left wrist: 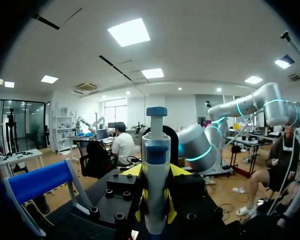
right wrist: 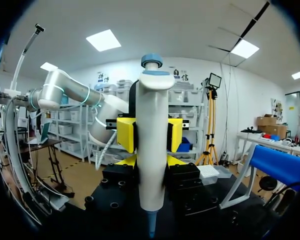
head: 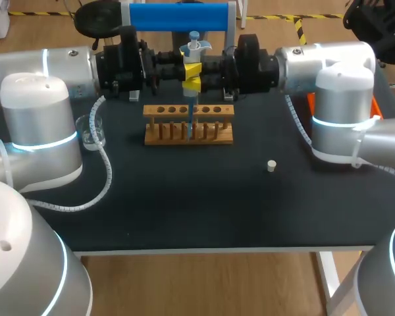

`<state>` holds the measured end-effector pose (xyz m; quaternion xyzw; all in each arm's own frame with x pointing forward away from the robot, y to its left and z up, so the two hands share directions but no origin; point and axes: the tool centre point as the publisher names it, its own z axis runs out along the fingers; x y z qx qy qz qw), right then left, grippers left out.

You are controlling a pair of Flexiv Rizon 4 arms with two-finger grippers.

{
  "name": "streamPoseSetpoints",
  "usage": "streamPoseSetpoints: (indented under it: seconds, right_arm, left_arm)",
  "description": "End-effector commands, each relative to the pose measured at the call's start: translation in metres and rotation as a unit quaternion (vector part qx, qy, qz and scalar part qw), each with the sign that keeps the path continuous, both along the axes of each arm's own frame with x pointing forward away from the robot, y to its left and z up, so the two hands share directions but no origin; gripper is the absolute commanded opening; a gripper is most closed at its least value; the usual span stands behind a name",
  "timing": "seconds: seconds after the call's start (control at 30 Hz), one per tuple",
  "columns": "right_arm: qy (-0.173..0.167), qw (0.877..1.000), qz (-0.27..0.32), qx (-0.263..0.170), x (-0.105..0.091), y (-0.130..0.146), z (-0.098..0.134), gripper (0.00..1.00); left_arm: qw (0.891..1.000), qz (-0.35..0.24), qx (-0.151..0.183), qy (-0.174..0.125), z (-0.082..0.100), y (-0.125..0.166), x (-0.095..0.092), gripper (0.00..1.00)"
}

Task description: Invert the test tube, pick up the pipette, mount the tip to pipette, aspirate from beaker and dispense into the tube, eject the tip, return the pipette, and cap with the stopper.

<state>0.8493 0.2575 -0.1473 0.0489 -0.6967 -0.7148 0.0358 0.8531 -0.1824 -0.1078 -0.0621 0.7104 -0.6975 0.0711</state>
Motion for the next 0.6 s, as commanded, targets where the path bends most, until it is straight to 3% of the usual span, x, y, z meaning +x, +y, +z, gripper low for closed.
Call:
streamPoseSetpoints:
  seconds: [0.03, 0.07, 0.1, 0.13, 0.6]
  right_arm:
    - [0.000, 1.000, 0.007, -0.001, 0.004, -0.001, 0.000, 0.00]
    - [0.000, 1.000, 0.009, -0.002, 0.004, -0.002, 0.000, 0.00]
    - [-0.001, 1.000, 0.010, -0.002, 0.004, -0.002, 0.000, 0.00]
    - [-0.001, 1.000, 0.011, -0.003, 0.005, -0.003, 0.000, 0.00]
    - [-0.017, 0.998, 0.060, -0.004, 0.008, -0.021, 0.004, 0.00]
  left_arm:
    - [1.000, 0.000, 0.000, 0.000, 0.000, 0.000, -0.002, 0.00]
    - [1.000, 0.000, 0.000, 0.000, 0.000, 0.000, -0.002, 0.28]
    - [1.000, 0.000, 0.000, 0.000, 0.000, 0.000, -0.002, 0.70]
    - [1.000, 0.000, 0.000, 0.000, 0.000, 0.000, -0.002, 1.00]
    - [1.000, 0.000, 0.000, 0.000, 0.000, 0.000, -0.002, 1.00]
